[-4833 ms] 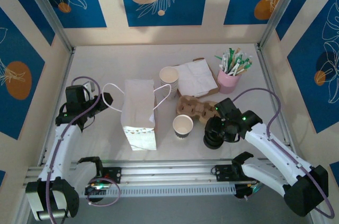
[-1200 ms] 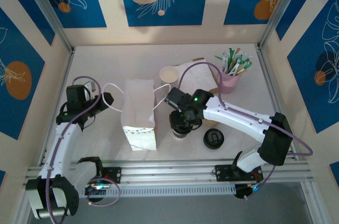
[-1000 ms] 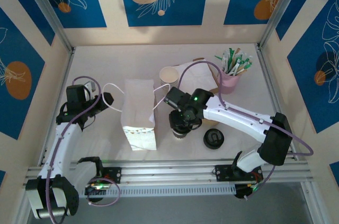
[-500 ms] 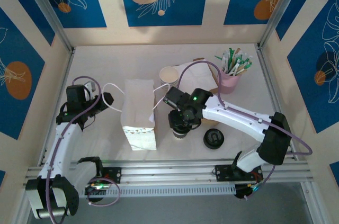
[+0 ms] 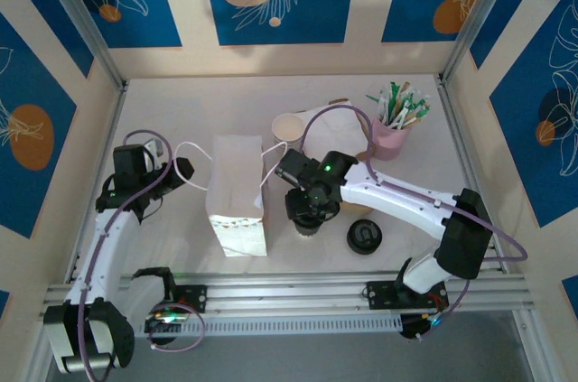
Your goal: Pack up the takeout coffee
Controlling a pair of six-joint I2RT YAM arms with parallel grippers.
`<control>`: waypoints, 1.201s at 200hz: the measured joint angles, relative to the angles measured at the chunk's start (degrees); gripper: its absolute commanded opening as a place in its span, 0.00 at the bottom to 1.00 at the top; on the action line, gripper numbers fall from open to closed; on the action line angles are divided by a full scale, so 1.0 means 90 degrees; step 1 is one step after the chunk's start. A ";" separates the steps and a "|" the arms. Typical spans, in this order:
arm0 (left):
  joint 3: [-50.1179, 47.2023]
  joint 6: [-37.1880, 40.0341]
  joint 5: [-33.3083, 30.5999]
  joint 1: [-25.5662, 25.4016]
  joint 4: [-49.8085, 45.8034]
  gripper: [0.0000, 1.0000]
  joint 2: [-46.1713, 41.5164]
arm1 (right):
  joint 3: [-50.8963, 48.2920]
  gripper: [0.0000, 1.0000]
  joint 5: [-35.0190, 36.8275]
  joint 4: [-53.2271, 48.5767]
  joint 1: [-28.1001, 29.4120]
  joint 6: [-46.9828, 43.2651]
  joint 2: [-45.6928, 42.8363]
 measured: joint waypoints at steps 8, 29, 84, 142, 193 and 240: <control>0.0000 0.0000 0.0000 0.0000 0.0000 0.52 0.0000 | 0.0024 0.71 0.0022 -0.0039 0.0027 -0.0002 0.0017; 0.0000 0.0000 0.0000 0.0000 0.0000 0.52 0.0000 | 0.0129 0.71 0.0087 -0.0165 0.0075 -0.0002 0.0102; 0.0000 0.0000 0.0000 0.0000 0.0000 0.52 0.0000 | 0.0160 0.71 0.0165 -0.0253 0.0083 -0.0002 0.0182; 0.0000 0.0000 0.0000 0.0000 0.0000 0.52 0.0000 | 0.0024 0.71 0.0187 -0.0146 0.0083 0.0049 0.0168; 0.0000 0.0000 0.0000 -0.0012 0.0000 0.51 0.0002 | -0.0304 0.69 0.0177 0.0182 0.0027 0.0226 -0.0075; 0.0000 -0.0002 0.0002 -0.0024 0.0000 0.51 0.0002 | -0.0627 0.69 0.0168 0.0495 0.0022 0.0505 -0.0228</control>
